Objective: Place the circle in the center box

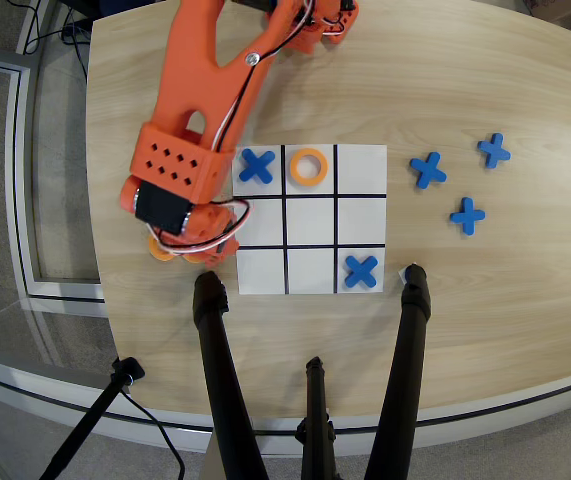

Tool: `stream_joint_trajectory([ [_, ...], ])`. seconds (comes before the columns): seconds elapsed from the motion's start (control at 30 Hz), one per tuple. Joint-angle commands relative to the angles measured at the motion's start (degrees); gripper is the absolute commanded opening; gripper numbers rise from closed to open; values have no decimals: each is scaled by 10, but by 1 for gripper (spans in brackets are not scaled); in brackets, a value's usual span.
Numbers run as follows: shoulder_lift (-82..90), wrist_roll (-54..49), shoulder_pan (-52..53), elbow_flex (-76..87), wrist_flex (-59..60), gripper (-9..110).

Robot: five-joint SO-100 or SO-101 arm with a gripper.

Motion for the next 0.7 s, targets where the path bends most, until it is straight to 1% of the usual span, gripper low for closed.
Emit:
stream_joint_trajectory([
  [0.0,-23,-9,16,-62,16,21],
  [0.27,-96,-20,33,-149,28,22],
  [0.5,-119,-20,19,-124,-9,23],
  [0.67,-153,-6,2,-143,-18,23],
])
